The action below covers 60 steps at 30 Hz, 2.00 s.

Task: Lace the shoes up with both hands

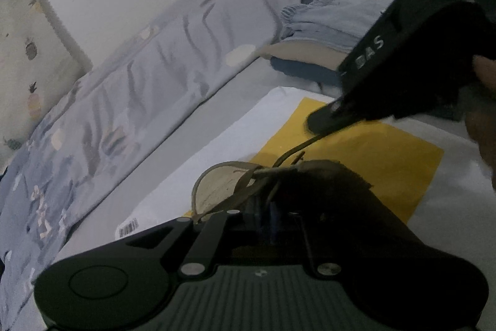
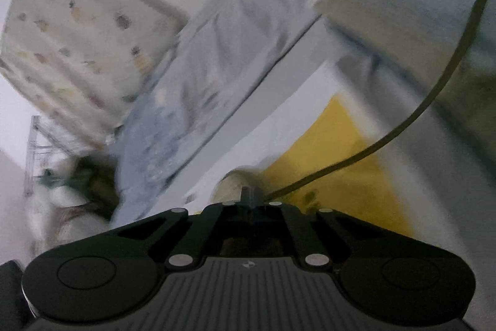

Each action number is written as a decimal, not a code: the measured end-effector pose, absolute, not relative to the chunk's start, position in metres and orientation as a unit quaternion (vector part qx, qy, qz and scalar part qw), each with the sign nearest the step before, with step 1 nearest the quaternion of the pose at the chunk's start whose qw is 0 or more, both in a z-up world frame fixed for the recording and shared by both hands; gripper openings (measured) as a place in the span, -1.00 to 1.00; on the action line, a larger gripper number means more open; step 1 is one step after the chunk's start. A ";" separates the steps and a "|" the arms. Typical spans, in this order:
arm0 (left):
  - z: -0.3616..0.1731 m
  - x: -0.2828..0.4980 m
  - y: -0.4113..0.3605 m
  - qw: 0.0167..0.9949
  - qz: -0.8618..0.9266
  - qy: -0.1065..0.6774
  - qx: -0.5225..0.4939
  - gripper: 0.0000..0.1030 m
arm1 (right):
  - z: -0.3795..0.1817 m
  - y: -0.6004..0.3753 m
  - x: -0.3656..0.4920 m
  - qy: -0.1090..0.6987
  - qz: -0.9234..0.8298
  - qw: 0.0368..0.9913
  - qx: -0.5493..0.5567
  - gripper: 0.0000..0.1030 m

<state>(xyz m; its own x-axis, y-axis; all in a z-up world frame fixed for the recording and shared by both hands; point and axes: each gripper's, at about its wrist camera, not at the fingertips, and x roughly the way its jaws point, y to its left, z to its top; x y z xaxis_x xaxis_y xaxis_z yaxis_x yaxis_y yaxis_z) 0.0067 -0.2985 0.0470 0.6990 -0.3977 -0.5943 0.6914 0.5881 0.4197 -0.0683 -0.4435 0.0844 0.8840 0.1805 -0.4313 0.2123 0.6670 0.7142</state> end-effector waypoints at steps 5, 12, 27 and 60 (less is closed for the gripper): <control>0.050 0.006 -0.295 0.866 -0.312 0.234 0.312 -0.76 | 0.089 -0.458 -0.070 0.230 0.007 0.883 0.410 -1.00; 0.058 0.000 -0.293 0.870 -0.310 0.236 0.302 -0.54 | 0.087 -0.452 -0.069 0.227 0.032 0.869 0.439 -0.52; 0.088 -0.015 -0.234 0.938 -0.212 0.258 0.096 -0.35 | 0.087 -0.458 -0.069 0.211 0.039 0.857 0.469 -0.17; 0.046 0.000 -0.223 0.942 -0.200 0.270 -0.011 -0.76 | 0.057 -0.428 -0.067 0.234 0.007 0.816 0.529 -0.40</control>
